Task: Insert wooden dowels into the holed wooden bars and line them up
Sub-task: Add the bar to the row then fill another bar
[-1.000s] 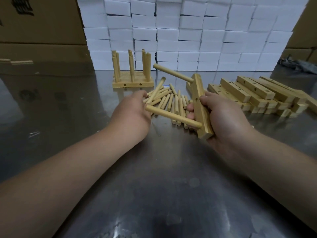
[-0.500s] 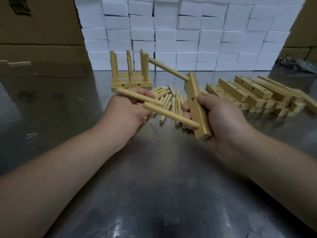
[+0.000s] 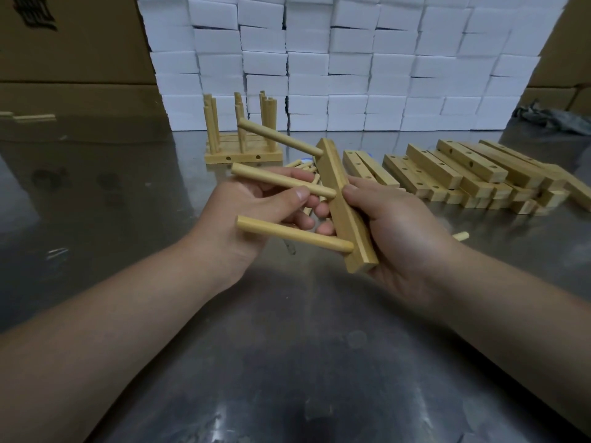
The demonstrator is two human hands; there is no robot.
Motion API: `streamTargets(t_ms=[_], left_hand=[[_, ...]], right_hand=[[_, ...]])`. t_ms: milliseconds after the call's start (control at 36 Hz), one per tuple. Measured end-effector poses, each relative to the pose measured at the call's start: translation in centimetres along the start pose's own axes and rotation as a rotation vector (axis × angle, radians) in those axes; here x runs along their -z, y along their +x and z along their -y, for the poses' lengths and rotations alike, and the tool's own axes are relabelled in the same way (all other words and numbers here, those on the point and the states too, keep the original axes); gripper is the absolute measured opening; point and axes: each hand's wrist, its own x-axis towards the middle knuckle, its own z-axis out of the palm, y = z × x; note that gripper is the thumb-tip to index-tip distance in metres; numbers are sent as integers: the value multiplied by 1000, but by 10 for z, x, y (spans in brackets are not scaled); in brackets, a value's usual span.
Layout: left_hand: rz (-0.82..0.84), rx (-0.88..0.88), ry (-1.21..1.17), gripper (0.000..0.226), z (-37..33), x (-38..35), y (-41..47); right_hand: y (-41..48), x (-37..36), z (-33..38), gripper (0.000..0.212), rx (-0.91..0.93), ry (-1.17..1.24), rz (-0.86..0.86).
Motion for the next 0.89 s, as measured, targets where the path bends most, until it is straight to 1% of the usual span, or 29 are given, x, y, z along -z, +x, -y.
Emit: streamTargets(t_ms=[250, 444, 500, 528, 583, 611, 639, 667, 695, 750, 833, 861, 889], left_hand=[[14, -7, 31, 21, -1, 2, 0], [-32, -89, 83, 21, -3, -2, -3], [-56, -111, 141, 13, 0, -2, -2], [-67, -114, 154, 4, 0, -1, -2], [-97, -124, 191, 13, 0, 1, -1], [-101, -146, 202, 11, 1, 2, 0], [-107, -155, 212, 4, 1, 2, 0], [-114, -175, 229, 6, 2, 2, 0], [-116, -164, 226, 9, 1, 1, 0], [-108, -131, 144, 4, -1, -3, 0], [-119, -61, -33, 15, -7, -3, 2], [-107, -48, -25, 18, -9, -2, 2], [-88, -39, 33, 21, -10, 0, 2]], right_hand=[[-2, -1, 1, 29, -19, -15, 23], [-4, -7, 1, 30, 48, -121, -5], [-6, -8, 0, 29, 71, -187, -21], [-6, -9, -1, 29, 85, -224, -30], [-8, -10, -4, 28, 105, -267, -34], [-8, -11, -4, 28, 107, -263, -31], [-8, -12, -5, 28, 105, -246, -28], [-7, -12, -5, 28, 101, -222, -28], [-7, -12, -4, 29, 95, -195, -31], [-6, -10, -3, 29, 89, -157, -44], [-3, -5, 0, 29, 103, -147, -108], [-2, -3, 2, 28, 106, -140, -132], [-1, 0, 3, 28, 110, -135, -151]])
